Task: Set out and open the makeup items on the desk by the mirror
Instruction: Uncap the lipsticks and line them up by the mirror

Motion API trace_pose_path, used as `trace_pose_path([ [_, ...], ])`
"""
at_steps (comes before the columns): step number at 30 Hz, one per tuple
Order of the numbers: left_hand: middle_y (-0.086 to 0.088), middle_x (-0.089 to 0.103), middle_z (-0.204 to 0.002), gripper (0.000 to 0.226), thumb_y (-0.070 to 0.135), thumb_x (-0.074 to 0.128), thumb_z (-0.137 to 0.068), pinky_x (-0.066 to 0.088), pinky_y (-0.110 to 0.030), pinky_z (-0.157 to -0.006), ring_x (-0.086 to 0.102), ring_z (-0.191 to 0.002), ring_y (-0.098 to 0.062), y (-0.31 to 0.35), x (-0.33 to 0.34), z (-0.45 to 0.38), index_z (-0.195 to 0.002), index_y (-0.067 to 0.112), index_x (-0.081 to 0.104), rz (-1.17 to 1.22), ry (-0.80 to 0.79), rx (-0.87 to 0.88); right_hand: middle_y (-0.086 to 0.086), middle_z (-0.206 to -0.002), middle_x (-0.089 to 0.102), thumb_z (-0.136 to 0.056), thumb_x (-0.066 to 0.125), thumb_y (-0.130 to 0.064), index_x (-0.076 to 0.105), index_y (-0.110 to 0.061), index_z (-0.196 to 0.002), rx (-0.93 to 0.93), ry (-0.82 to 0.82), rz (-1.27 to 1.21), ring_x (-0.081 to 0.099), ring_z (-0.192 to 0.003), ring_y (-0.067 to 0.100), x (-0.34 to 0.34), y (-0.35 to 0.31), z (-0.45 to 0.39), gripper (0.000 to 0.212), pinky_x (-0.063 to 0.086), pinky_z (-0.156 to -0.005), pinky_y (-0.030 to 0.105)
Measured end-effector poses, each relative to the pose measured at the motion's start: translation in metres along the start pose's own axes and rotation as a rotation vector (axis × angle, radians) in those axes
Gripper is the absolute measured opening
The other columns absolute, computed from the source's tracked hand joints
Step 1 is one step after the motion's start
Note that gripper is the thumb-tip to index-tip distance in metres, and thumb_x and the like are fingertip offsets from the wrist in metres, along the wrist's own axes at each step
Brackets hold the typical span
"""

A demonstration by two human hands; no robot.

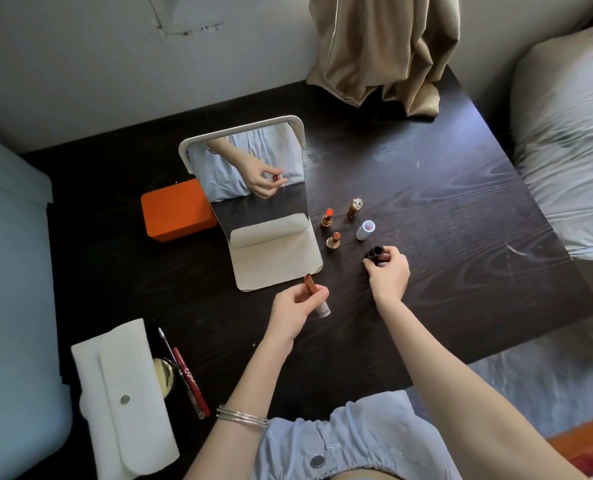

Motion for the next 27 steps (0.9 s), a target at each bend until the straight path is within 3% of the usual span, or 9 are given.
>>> trace_pose_path([
  [8,0.010,0.064,-0.089,0.006,0.020,0.067,-0.087,0.043,-0.014,-0.068,0.056,-0.087,-0.001,0.000,-0.005,0.003,-0.090,0.024,0.068,0.013,0.000,0.001,-0.002,-0.100,0.054,-0.078,0.073,-0.013,0.058,-0.016,-0.108,0.000,-0.004,-0.020,0.057,-0.081,0.011,-0.001,0.001,0.002,0.033,0.041,-0.073,0.027],
  [12,0.010,0.065,-0.092,0.005,0.022,0.067,-0.086,0.045,-0.020,-0.078,0.056,-0.090,-0.003,0.000,-0.010,0.002,-0.089,0.026,0.068,0.018,0.010,0.007,0.001,-0.102,0.053,-0.077,0.075,-0.013,0.053,-0.012,-0.112,0.052,-0.002,-0.077,0.055,-0.085,0.013,-0.004,0.004,0.010,0.042,0.040,-0.075,0.026],
  [15,0.011,0.062,-0.094,0.008,0.026,0.067,-0.086,0.042,-0.026,-0.086,0.054,-0.093,-0.004,0.000,-0.017,0.002,-0.094,0.024,0.068,0.033,0.043,0.006,0.004,-0.098,0.055,-0.081,0.071,-0.014,0.051,-0.011,-0.104,0.170,-0.030,-0.201,0.052,-0.085,0.014,0.000,0.011,0.032,0.030,0.039,-0.074,0.026],
  [17,0.013,0.062,-0.092,0.015,0.028,0.066,-0.087,0.043,-0.024,-0.083,0.055,-0.091,-0.003,0.000,-0.024,0.004,-0.100,0.021,0.067,0.050,0.075,0.031,0.004,-0.087,0.056,-0.086,0.066,-0.016,0.053,-0.012,-0.091,0.243,-0.194,-0.299,0.052,-0.074,0.013,0.014,0.013,0.054,0.015,0.042,-0.068,0.026],
  [19,0.016,0.062,-0.088,0.019,0.030,0.066,-0.087,0.043,-0.018,-0.072,0.055,-0.086,0.000,0.001,-0.033,0.007,-0.102,0.019,0.068,0.038,0.116,0.069,0.003,-0.081,0.059,-0.091,0.060,-0.022,0.056,-0.013,-0.086,0.280,-0.492,-0.355,0.056,-0.072,0.011,0.034,0.005,0.082,0.010,0.047,-0.066,0.022],
  [23,0.014,0.065,-0.086,0.024,0.030,0.066,-0.087,0.039,-0.012,-0.064,0.057,-0.082,0.002,-0.001,-0.052,0.016,-0.106,0.015,0.070,0.018,0.204,0.111,0.004,-0.097,0.069,-0.093,0.058,-0.022,0.061,-0.011,-0.104,0.179,-1.011,-0.425,0.066,-0.096,0.018,0.060,-0.023,0.133,0.016,0.053,-0.086,0.030],
  [27,0.005,0.068,-0.094,0.028,0.031,0.067,-0.085,0.041,-0.009,-0.057,0.060,-0.082,-0.003,-0.002,-0.066,0.024,-0.108,0.014,0.071,0.031,0.265,0.121,0.005,-0.105,0.068,-0.084,0.067,-0.009,0.058,-0.009,-0.111,0.065,-1.128,-0.435,0.065,-0.102,0.019,0.071,-0.036,0.153,0.028,0.051,-0.088,0.033],
])
Point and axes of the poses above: each hand's wrist, its own z-axis away from the middle knuckle, its own x-axis out of the palm, y = z × x, the point moved 6 cm from there along -z, towards the middle knuckle
